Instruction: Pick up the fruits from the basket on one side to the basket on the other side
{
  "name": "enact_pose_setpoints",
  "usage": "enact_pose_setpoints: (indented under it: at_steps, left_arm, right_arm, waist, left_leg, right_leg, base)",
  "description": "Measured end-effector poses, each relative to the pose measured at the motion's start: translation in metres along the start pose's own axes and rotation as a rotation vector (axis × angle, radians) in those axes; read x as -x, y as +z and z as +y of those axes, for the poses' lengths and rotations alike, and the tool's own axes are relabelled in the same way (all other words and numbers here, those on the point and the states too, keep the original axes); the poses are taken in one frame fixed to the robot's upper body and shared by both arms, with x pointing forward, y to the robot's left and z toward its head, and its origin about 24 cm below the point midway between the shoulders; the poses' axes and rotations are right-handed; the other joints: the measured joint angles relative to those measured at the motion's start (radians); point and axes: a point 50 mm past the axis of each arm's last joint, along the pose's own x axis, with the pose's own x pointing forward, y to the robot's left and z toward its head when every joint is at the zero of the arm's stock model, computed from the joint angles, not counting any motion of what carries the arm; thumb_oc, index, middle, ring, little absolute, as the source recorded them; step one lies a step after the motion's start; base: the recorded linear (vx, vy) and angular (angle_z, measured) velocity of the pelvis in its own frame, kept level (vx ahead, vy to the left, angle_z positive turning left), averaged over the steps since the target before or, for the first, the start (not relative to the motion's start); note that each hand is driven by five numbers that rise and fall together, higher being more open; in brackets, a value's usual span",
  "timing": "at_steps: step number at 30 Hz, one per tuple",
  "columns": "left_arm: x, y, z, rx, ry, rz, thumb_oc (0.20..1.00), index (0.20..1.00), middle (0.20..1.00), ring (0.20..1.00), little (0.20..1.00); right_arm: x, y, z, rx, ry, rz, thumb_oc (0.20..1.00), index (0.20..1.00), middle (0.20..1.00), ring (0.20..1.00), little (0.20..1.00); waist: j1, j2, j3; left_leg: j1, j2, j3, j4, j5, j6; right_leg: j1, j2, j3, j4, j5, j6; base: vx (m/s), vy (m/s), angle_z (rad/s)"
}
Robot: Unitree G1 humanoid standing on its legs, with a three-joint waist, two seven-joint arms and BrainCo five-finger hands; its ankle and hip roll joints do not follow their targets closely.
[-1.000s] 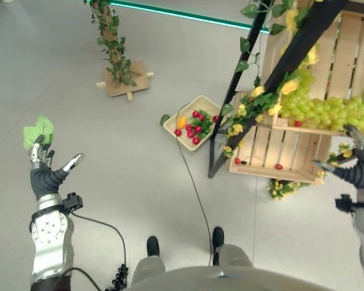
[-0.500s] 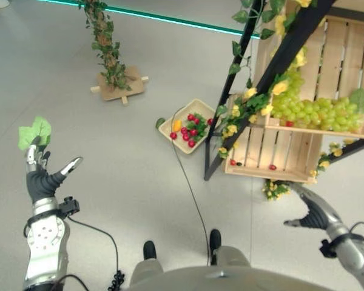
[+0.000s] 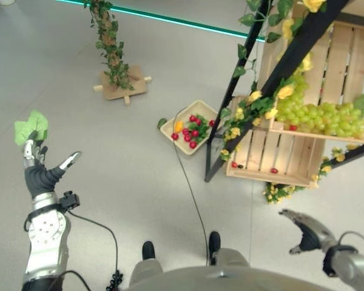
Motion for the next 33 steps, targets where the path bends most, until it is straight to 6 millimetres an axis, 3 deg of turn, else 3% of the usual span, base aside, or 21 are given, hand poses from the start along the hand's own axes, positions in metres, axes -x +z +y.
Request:
enact_pose_setpoints:
  at_steps: [5,7,13,20,23,33]
  left_arm:
    - [0.004,-0.007,-0.009,0.022,-0.050,0.036,1.000,1.000,1.000,1.000,1.000]
    - [0.007,-0.018,-0.010,0.020,-0.052,0.086,1.000,1.000,1.000,1.000,1.000]
    - [0.022,-0.049,-0.020,-0.005,-0.143,0.245,1.000,1.000,1.000,1.000,1.000]
    - [0.066,-0.103,-0.020,-0.061,-0.187,0.557,1.000,1.000,1.000,1.000,1.000]
    - [0.096,-0.129,-0.011,-0.108,-0.204,0.730,1.000,1.000,1.000,1.000,1.000]
    - [0.149,-0.159,-0.007,-0.188,-0.250,1.004,1.000,1.000,1.000,1.000,1.000]
  right_arm:
    - [-0.010,0.001,0.049,-0.391,0.076,0.226,1.000,1.000,1.000,1.000,1.000]
    - [-0.016,0.009,0.054,-0.599,0.020,0.267,1.000,1.000,1.000,1.000,1.000]
    - [-0.025,0.016,0.048,-0.835,-0.053,0.286,1.000,1.000,1.000,1.000,1.000]
    - [-0.025,0.014,0.050,-0.975,-0.088,0.324,1.000,1.000,1.000,1.000,1.000]
    - [-0.027,0.014,0.048,-1.002,-0.102,0.325,1.000,1.000,1.000,1.000,1.000]
    - [-0.024,0.009,0.055,-1.022,-0.091,0.372,1.000,1.000,1.000,1.000,1.000]
  waist:
    - [0.002,0.010,0.008]
    - [-0.002,0.017,0.007]
    - [0.008,0.029,0.002]
    - [0.018,0.042,-0.016]
    - [0.017,0.041,-0.027]
    - [0.018,0.048,-0.064]
  left_leg:
    - [0.017,0.001,-0.009,-0.005,-0.002,-0.003]
    - [0.023,0.001,-0.013,-0.005,-0.002,-0.003]
    - [0.035,0.001,-0.026,-0.009,-0.003,-0.003]
    - [0.037,-0.002,-0.036,-0.009,-0.002,-0.003]
    - [0.037,0.000,-0.037,-0.008,-0.002,-0.003]
    - [0.036,0.001,-0.038,-0.004,-0.003,-0.002]
  right_leg:
    - [0.030,0.001,-0.018,-0.015,-0.001,0.000]
    - [0.040,0.002,-0.020,-0.020,0.000,0.000]
    - [0.067,0.002,-0.032,-0.033,0.000,0.000]
    - [0.078,0.005,-0.042,-0.040,0.000,0.000]
    - [0.079,0.007,-0.042,-0.040,0.000,0.000]
    - [0.081,0.007,-0.042,-0.041,-0.001,-0.001]
  base:
    - [0.03,-0.008,0.08]
    - [0.02,-0.002,0.02]
    - [0.03,-0.014,0.07]
    - [0.01,-0.007,0.04]
    - [0.00,0.000,0.00]
    - [0.00,0.000,0.00]
